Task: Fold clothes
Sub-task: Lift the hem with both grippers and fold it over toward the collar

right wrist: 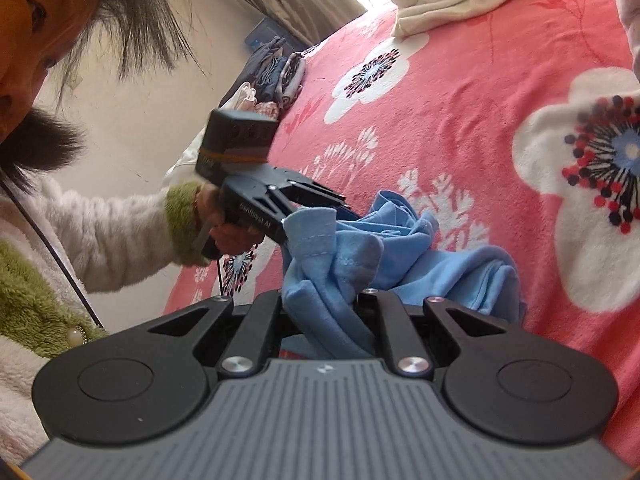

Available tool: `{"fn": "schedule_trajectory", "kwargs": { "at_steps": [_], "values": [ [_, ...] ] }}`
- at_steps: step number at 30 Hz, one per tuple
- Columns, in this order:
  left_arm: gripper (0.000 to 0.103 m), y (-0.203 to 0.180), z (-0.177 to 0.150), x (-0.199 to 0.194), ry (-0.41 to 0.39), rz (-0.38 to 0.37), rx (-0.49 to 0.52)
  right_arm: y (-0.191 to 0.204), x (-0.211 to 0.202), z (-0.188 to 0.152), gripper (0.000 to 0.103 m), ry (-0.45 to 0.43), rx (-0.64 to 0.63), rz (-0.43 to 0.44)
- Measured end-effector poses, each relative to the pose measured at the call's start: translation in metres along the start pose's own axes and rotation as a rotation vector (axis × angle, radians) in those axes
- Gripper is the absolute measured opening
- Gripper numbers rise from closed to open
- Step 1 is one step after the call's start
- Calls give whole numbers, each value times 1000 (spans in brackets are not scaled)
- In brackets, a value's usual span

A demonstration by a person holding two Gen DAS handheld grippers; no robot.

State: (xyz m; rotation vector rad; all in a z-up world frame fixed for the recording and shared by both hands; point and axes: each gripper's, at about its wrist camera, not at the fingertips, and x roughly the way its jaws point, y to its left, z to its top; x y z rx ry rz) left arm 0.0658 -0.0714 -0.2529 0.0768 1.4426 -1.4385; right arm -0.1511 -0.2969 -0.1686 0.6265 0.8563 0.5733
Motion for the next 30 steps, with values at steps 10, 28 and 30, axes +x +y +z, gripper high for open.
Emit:
{"fn": "schedule_trajectory", "kwargs": {
  "at_steps": [10, 28, 30],
  "values": [
    [52, 18, 19, 14, 91, -111, -123, -6, 2, -2, 8, -12, 16, 28],
    [8, -55, -34, -44, -321, 178, -6, 11, -4, 4, 8, -50, -70, -28],
    [8, -70, -47, -57, -389, 233, -6, 20, -4, 6, 8, -52, -112, -50]
  ]
}}
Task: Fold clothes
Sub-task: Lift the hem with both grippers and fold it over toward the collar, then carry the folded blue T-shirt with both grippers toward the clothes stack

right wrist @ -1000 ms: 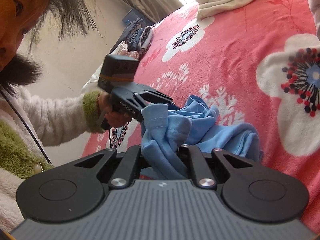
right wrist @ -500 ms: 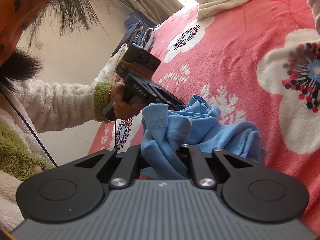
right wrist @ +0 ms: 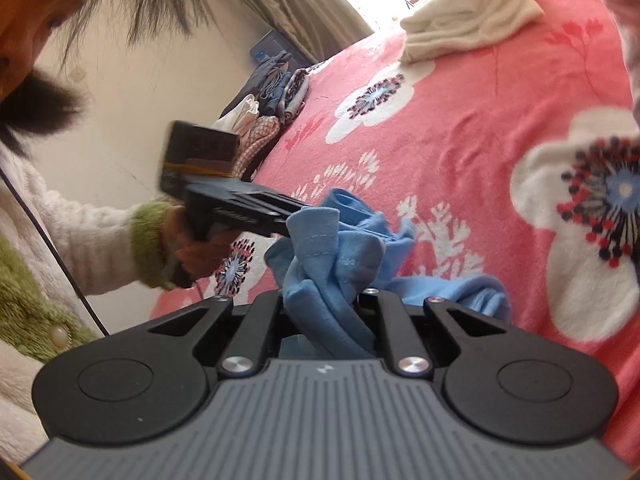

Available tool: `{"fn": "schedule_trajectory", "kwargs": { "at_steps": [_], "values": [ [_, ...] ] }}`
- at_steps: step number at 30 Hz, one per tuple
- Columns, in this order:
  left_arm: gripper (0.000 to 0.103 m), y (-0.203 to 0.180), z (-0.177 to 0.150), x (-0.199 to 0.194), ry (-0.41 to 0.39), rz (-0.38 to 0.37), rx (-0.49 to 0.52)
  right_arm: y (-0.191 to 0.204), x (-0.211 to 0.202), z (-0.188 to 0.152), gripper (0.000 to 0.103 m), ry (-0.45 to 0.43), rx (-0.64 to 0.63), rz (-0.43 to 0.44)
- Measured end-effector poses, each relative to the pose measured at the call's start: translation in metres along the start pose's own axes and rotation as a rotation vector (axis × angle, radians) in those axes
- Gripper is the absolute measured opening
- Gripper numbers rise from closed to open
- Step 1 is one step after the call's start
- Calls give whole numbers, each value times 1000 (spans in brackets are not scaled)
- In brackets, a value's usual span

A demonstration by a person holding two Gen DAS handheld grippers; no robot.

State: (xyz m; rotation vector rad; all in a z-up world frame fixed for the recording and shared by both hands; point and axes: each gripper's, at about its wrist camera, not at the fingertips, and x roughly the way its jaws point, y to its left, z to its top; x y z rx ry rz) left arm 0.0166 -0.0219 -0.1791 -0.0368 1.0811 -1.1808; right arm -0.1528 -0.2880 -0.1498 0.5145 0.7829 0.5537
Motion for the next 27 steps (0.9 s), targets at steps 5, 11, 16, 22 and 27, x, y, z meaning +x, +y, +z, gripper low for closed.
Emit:
{"fn": "schedule_trajectory", "kwargs": {
  "at_steps": [5, 11, 16, 22, 27],
  "values": [
    [8, -36, -22, -43, -149, 118, -41, 33, -3, 8, 8, -26, -153, -70],
    [8, -64, -47, -90, -326, 188, -119, 72, -9, 14, 8, -94, -290, -154],
    [8, -85, -62, -132, -489, 230, -141, 104, -16, 28, 8, -185, -375, -188],
    [8, -108, -78, -206, -675, 297, -114, 161, -19, 51, 8, -291, -512, -148],
    [8, -118, -96, -273, -814, 360, -125, 214, -9, 71, 8, -375, -598, -42]
  ]
}}
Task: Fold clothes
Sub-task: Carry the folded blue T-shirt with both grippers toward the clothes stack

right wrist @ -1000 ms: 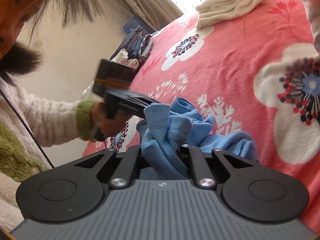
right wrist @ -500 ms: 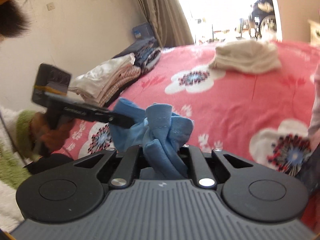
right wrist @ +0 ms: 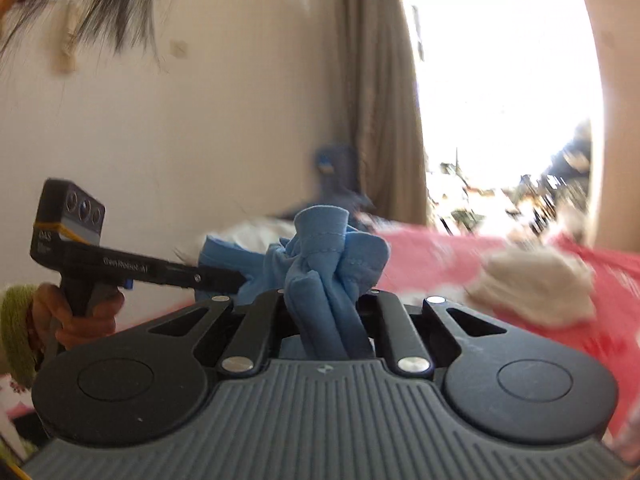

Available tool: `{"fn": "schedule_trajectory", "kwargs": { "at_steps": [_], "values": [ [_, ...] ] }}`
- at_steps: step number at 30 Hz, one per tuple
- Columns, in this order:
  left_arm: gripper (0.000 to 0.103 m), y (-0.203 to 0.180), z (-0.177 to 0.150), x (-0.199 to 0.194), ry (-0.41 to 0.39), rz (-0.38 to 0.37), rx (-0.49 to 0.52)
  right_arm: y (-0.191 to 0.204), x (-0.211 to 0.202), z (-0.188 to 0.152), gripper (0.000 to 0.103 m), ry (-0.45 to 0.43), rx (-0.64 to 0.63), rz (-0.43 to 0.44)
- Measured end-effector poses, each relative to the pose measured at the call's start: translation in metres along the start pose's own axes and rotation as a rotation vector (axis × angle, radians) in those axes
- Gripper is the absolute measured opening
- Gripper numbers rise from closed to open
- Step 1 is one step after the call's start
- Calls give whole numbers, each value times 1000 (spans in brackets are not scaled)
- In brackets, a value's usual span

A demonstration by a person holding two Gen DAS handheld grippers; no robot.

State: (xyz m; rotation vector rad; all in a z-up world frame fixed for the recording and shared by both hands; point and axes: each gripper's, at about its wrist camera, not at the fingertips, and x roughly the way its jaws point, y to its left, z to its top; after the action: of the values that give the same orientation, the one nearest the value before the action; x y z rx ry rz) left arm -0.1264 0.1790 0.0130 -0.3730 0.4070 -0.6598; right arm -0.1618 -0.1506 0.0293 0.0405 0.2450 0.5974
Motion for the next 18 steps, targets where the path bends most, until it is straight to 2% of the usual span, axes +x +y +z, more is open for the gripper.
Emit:
{"fn": "schedule_trajectory", "kwargs": {
  "at_steps": [4, 10, 14, 18],
  "values": [
    [8, 24, 36, -46, -99, 72, 3, 26, 35, 28, 8, -69, 1, 93],
    [8, 74, 101, -106, -209, 187, 14, 61, 125, 67, 8, -130, 86, 229],
    [8, 118, 147, -128, -257, 266, 18, 81, 193, 87, 8, -163, 143, 312],
    [8, 164, 187, -135, -272, 322, 24, 91, 257, 103, 8, -181, 195, 371]
  ]
}}
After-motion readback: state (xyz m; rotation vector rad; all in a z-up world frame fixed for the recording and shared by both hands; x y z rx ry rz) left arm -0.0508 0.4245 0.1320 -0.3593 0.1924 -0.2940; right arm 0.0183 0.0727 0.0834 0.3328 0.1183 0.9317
